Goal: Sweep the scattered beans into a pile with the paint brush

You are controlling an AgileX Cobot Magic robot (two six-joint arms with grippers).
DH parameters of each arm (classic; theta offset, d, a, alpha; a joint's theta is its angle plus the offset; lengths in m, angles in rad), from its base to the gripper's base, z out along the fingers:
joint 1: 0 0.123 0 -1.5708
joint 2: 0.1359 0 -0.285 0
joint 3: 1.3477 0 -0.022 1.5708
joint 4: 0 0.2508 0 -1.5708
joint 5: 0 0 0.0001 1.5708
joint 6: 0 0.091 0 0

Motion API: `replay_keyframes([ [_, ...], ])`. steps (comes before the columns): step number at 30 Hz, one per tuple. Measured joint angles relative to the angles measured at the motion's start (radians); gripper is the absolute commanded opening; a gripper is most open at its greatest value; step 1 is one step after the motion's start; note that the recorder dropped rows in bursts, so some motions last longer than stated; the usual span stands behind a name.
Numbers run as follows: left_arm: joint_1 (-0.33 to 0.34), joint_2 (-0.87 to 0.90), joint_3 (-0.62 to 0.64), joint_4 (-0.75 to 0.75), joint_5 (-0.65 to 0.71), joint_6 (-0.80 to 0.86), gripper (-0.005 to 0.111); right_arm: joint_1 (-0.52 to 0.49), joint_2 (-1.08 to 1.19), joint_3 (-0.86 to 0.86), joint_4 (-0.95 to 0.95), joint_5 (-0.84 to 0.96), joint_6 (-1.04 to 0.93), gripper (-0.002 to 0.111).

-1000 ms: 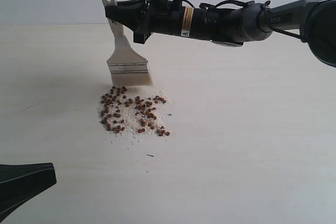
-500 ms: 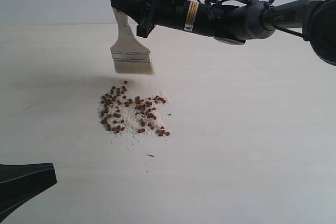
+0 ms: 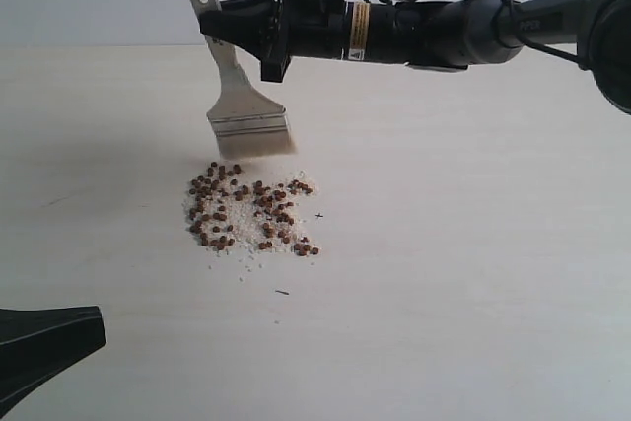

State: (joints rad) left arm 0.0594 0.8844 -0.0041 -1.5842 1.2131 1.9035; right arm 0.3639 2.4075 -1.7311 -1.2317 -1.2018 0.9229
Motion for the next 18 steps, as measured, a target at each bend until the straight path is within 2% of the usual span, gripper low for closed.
replay_keyframes([
  [5, 0.0, 0.0, 0.0, 0.0, 0.0, 0.0, 0.0, 0.0, -0.072, 0.0, -0.166, -0.005, 0.087, 0.0],
  [18, 0.0, 0.0, 0.0, 0.0, 0.0, 0.0, 0.0, -0.001, -0.092, -0.001, -0.211, -0.009, 0.298, 0.0],
])
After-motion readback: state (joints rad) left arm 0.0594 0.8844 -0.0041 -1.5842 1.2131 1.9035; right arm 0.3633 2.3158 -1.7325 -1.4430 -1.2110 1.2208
